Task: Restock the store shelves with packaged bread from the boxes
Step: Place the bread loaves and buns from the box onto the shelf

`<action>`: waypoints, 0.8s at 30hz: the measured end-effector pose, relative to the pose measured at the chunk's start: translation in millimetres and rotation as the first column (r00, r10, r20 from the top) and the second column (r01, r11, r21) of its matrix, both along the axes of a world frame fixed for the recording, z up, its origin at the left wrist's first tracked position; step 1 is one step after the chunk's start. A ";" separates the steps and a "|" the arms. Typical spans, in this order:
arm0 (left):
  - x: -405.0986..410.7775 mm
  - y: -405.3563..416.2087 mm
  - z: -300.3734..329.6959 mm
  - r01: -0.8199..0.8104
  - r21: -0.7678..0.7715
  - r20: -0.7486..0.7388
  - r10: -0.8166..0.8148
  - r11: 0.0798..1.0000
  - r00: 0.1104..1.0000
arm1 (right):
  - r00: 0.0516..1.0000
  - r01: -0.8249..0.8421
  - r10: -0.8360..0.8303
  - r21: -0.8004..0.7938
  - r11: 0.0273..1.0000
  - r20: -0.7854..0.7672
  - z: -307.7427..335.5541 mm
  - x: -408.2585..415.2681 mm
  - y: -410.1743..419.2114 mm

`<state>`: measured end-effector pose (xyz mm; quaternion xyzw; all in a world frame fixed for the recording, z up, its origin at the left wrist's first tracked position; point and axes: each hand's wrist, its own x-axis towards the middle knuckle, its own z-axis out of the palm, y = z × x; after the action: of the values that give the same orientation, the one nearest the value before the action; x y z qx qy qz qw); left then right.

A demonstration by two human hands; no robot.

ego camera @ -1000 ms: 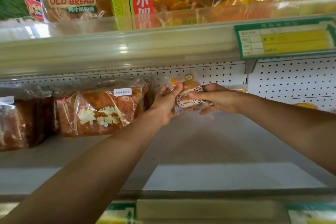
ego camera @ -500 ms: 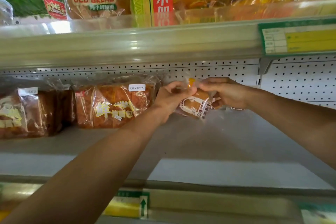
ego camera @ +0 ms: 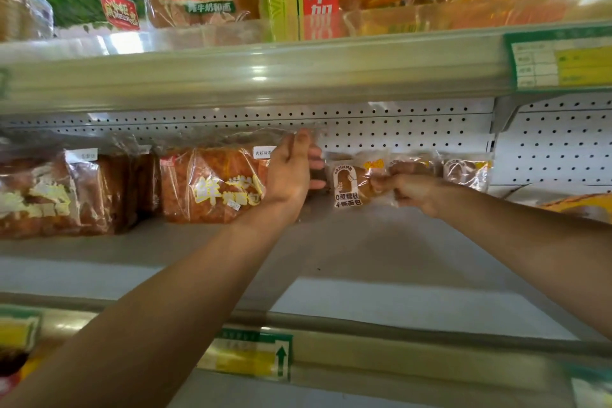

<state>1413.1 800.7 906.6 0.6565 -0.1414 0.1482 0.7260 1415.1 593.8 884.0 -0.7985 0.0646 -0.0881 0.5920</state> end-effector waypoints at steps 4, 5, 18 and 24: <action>-5.2 16.9 0.7 0.048 -0.018 -0.074 -0.049 0.999 0.996 | 1.000 -0.020 0.020 0.051 0.998 -0.004 -8.4 14.5 18.6; -6.6 20.2 0.0 0.057 -0.024 -0.081 -0.059 0.998 0.995 | 1.000 -0.006 0.007 0.041 0.999 -0.001 -9.8 18.8 21.3; -22.3 45.2 -4.6 0.068 -0.021 -0.073 -0.070 0.997 0.995 | 0.987 0.161 -0.159 -0.115 0.980 0.021 -14.7 41.2 29.2; -24.0 49.7 -4.9 0.057 -0.031 -0.090 -0.059 0.998 0.994 | 0.959 0.284 -0.269 -0.378 0.881 0.091 -1.9 26.0 32.1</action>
<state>1389.1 850.4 901.6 0.6477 -0.1252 0.0989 0.7450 1441.1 625.8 882.1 -0.8805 0.1486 -0.1968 0.4050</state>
